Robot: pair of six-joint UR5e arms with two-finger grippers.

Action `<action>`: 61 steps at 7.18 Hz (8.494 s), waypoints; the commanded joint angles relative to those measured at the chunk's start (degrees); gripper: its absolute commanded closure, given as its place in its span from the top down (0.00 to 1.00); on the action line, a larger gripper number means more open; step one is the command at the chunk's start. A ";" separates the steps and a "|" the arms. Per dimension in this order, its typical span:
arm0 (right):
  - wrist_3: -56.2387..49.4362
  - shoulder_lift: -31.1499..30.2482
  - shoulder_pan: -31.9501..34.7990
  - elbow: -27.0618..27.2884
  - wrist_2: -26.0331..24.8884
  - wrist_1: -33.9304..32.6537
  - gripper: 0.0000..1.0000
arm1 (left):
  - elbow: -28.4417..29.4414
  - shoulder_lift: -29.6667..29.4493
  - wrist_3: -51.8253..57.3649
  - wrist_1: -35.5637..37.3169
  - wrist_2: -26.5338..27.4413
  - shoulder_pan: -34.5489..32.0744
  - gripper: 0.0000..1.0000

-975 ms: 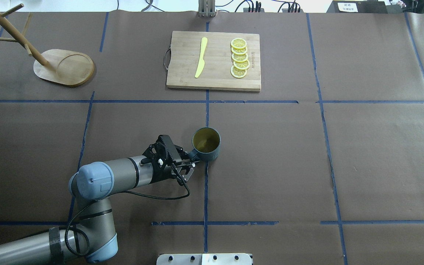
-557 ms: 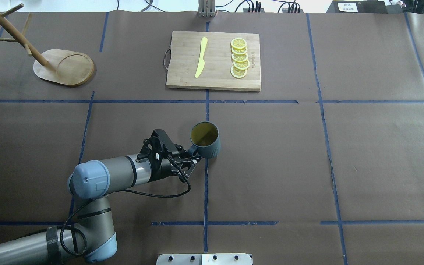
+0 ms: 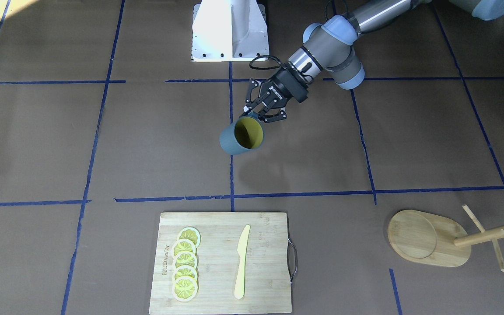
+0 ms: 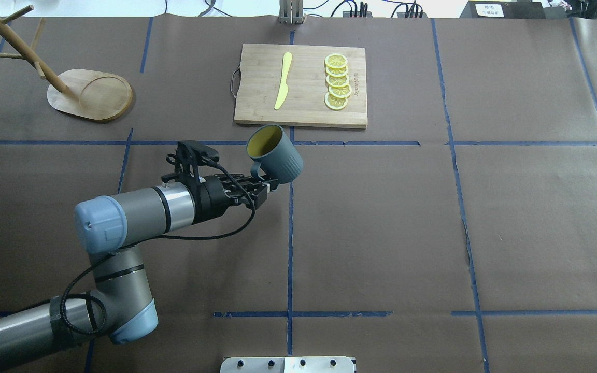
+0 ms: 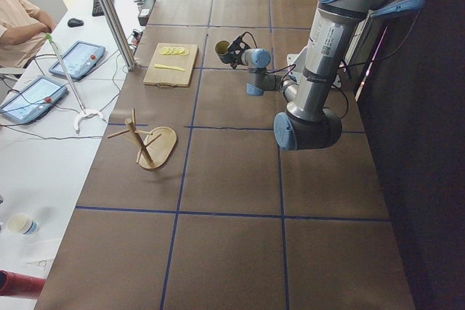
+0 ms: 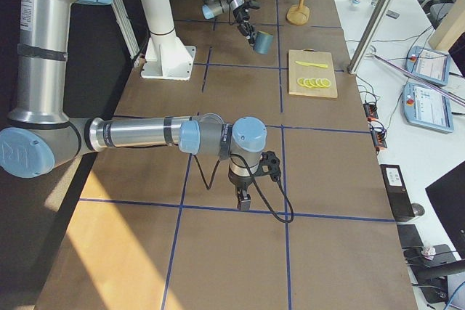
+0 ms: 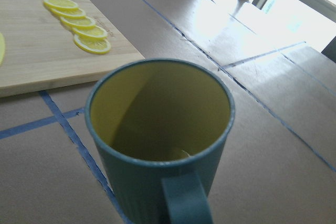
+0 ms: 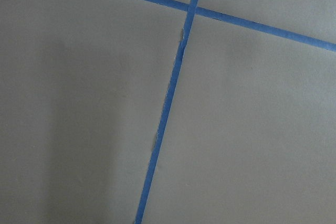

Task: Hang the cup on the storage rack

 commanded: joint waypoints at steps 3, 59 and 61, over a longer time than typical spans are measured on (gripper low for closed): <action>-0.09 0.09 0.00 0.13 -0.17 0.00 1.00 | -0.01 1.19 -49.38 -7.38 -0.04 -12.69 0.00; 0.78 -0.53 0.00 0.74 -0.26 -0.08 1.00 | -5.64 33.71 65.46 74.78 -50.76 -62.55 1.00; 0.78 -0.53 0.00 0.65 -0.26 -0.08 1.00 | -5.64 33.71 65.46 74.69 -50.76 -62.55 1.00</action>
